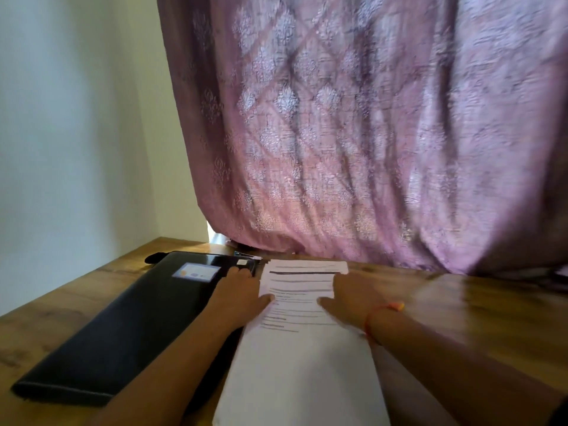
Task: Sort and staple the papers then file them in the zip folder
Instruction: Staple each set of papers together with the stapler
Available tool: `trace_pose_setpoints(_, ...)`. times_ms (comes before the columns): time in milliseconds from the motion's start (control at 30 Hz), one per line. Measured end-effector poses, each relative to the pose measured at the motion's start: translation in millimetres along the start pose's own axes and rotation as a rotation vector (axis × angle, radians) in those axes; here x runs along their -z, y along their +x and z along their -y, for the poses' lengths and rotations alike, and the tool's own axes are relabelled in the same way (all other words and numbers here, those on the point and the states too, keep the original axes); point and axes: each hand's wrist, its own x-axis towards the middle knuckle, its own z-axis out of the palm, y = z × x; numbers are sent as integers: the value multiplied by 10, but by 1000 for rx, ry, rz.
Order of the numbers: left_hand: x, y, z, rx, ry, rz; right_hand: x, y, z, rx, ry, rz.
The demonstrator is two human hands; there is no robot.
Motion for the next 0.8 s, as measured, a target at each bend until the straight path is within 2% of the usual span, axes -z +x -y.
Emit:
trace_pose_setpoints(100,-11,-115,-127,53,-62,116,-66,-329,-167,-76,48,36)
trace_pose_setpoints(200,26,-251,-270,71,-154,181,-91,-530,-213,-77,91,57)
trace_pose_setpoints(367,67,-329,-399,137,-346,125,-115,-526,-214,-108,153,67)
trace_pose_setpoints(567,161,-360,-560,282,-393,127,-160,-464,-369,-147,241,42)
trace_pose_setpoints(800,113,-371,-1040,236,-505,184,1,-709,-953,-156,160,58)
